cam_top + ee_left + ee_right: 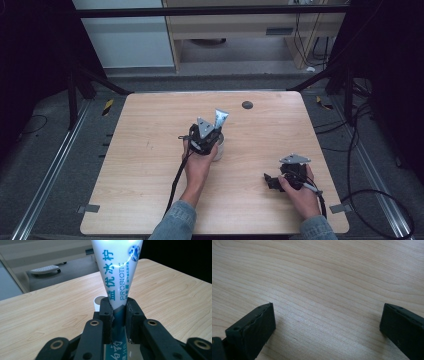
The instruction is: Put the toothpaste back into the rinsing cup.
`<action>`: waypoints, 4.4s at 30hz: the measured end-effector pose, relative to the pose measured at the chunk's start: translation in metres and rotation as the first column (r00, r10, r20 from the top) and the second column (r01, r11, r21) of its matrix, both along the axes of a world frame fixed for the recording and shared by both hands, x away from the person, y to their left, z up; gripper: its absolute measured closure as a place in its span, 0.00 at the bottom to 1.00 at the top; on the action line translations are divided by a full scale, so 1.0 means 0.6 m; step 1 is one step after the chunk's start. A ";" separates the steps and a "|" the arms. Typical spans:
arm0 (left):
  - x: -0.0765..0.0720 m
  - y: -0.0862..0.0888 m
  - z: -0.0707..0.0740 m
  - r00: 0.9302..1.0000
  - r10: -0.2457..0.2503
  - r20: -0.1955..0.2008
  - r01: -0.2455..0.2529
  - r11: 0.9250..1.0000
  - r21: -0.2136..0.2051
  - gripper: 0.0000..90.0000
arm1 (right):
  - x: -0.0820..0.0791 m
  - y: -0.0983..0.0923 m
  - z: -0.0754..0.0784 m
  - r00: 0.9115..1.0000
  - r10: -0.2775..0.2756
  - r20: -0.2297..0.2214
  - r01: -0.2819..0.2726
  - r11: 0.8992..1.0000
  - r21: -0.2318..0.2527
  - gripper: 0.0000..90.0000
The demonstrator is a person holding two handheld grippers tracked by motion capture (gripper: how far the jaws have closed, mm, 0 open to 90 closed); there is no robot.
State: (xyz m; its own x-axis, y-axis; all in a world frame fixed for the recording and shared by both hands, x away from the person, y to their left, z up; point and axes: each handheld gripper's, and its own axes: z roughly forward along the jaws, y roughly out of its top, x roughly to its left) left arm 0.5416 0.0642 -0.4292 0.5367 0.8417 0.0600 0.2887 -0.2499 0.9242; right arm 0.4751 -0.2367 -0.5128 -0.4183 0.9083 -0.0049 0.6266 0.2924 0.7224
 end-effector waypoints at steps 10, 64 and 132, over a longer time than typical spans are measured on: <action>0.000 -0.003 0.003 1.000 -0.001 -0.010 0.001 1.000 0.015 0.86 | 0.000 0.000 0.000 1.000 -0.001 0.000 0.001 1.000 0.001 0.00; -0.009 0.012 0.019 0.999 0.008 -0.051 -0.002 0.995 0.104 0.63 | 0.000 0.000 0.000 1.000 0.000 0.000 0.000 1.000 0.001 0.00; -0.050 0.112 0.053 0.952 -0.088 -0.294 0.157 0.963 0.219 0.07 | 0.002 0.001 0.000 1.000 0.005 0.001 -0.005 1.000 0.004 0.00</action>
